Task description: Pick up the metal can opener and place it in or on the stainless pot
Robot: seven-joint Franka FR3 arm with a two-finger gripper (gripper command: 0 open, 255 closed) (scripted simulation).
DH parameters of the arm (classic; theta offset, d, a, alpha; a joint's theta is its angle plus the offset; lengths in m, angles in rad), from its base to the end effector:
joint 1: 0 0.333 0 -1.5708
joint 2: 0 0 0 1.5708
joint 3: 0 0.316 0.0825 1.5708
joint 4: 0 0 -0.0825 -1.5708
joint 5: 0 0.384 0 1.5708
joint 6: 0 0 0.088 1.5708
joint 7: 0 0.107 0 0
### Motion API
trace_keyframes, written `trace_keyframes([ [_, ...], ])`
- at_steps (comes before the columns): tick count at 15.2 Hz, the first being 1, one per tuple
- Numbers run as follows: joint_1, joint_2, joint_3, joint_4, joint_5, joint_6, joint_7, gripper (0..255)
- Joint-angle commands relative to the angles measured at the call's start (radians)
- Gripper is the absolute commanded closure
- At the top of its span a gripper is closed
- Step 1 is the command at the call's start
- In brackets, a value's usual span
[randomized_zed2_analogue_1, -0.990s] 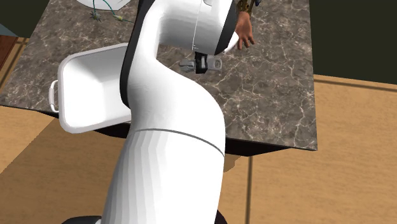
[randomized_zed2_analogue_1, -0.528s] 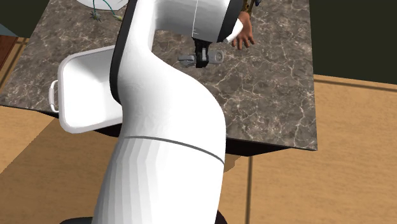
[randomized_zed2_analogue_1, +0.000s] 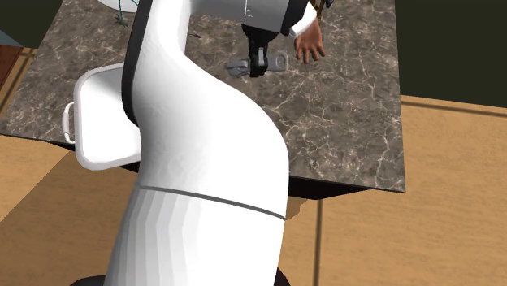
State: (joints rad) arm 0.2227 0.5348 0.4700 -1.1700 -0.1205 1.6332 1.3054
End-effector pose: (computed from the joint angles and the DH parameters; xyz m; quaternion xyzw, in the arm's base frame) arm 0.5922 0.3691 0.5075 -0.9446 0.3231 0.0525 0.0230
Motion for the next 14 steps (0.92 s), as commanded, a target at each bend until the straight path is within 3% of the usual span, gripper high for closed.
trace_keyframes([
  [1, 0.009, 0.01, 0.0, 0.042, -0.004, -0.032, 0.003, 255],
  [10, 0.054, 0.066, -0.005, 0.254, -0.023, -0.186, 0.009, 255],
  [14, 0.034, -0.087, 0.029, 0.007, 0.026, -0.084, 0.066, 255],
])
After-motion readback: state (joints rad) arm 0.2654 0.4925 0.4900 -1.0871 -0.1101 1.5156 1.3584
